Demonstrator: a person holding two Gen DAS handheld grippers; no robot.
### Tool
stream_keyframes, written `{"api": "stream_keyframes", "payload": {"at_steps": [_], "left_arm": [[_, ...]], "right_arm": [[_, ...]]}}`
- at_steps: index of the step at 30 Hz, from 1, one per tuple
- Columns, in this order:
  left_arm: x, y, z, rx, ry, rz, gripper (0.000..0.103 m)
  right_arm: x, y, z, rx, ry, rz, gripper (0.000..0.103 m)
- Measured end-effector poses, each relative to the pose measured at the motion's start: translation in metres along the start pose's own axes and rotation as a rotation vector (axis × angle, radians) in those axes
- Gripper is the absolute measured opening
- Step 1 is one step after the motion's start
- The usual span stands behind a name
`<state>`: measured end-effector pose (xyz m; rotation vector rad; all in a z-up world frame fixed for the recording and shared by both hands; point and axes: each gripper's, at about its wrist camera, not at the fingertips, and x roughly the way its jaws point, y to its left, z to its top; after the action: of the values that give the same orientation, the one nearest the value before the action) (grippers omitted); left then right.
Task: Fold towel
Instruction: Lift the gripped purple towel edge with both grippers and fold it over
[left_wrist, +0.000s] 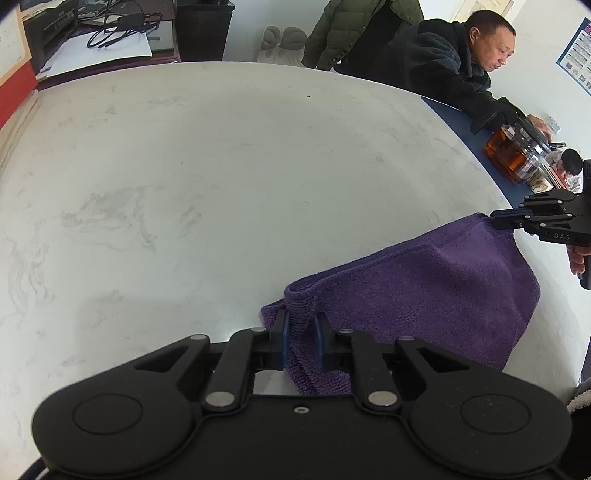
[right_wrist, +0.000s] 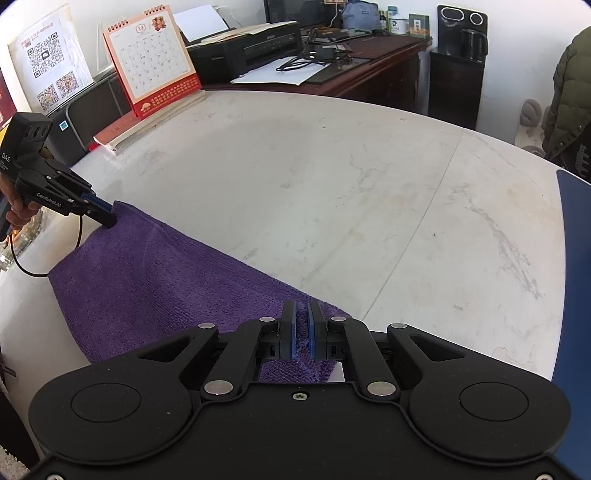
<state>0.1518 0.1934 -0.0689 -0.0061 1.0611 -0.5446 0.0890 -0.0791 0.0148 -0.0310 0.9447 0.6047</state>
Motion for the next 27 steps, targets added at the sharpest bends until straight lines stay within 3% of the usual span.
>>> {"api": "stream_keyframes", "payload": {"at_steps": [6, 9, 10, 11, 16, 18, 20, 27], "left_arm": [[0.004, -0.004, 0.004, 0.027, -0.022, -0.014, 0.024], [0.004, -0.004, 0.005, 0.037, -0.045, -0.021, 0.019], [0.005, -0.005, 0.005, 0.040, -0.052, -0.024, 0.007], [0.005, -0.005, 0.006, 0.044, -0.060, -0.026, 0.005], [-0.020, -0.018, -0.006, 0.085, -0.136, -0.117, 0.003], [-0.030, -0.024, -0.010, 0.095, -0.152, -0.150, 0.003], [-0.040, -0.030, -0.015, 0.106, -0.164, -0.180, 0.003], [-0.045, -0.039, -0.026, 0.094, -0.137, -0.180, 0.003]], "right_arm": [[-0.003, 0.000, -0.003, 0.007, 0.004, 0.004, 0.009], [-0.002, 0.001, -0.004, 0.008, 0.007, 0.003, 0.009], [-0.002, 0.000, -0.004, 0.009, 0.007, 0.002, 0.009], [-0.002, 0.000, -0.004, 0.009, 0.009, 0.001, 0.009], [-0.007, -0.002, -0.005, 0.007, 0.011, -0.009, 0.010], [-0.010, -0.004, -0.006, 0.006, 0.012, -0.009, 0.018], [-0.011, -0.005, -0.008, 0.001, 0.019, -0.006, 0.018], [-0.005, -0.010, -0.010, -0.002, 0.037, -0.002, 0.018]]}}
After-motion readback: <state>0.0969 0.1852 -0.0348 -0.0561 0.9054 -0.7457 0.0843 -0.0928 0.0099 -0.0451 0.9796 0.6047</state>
